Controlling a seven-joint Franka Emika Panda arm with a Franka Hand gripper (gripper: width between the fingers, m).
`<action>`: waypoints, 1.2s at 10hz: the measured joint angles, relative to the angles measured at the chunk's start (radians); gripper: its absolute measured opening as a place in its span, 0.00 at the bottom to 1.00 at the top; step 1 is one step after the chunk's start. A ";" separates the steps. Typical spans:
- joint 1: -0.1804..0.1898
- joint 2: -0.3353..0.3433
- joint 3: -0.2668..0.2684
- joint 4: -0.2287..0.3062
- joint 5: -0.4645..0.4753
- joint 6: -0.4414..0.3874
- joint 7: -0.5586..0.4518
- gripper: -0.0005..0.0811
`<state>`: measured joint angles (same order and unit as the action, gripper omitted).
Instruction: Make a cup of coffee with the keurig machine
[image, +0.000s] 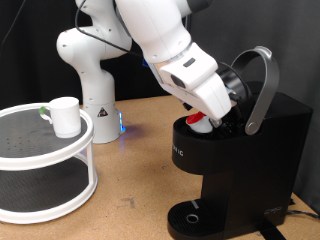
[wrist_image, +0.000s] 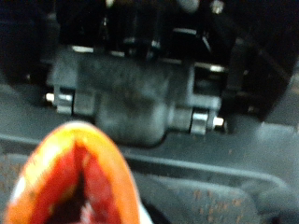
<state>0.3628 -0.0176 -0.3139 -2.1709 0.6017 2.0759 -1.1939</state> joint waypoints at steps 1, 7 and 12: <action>-0.002 -0.007 -0.003 0.008 0.004 -0.030 -0.015 0.99; -0.007 -0.038 -0.017 0.039 -0.038 -0.187 -0.019 0.99; -0.006 -0.035 -0.016 0.037 -0.088 -0.209 0.023 0.99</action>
<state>0.3564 -0.0528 -0.3298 -2.1338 0.5137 1.8673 -1.1709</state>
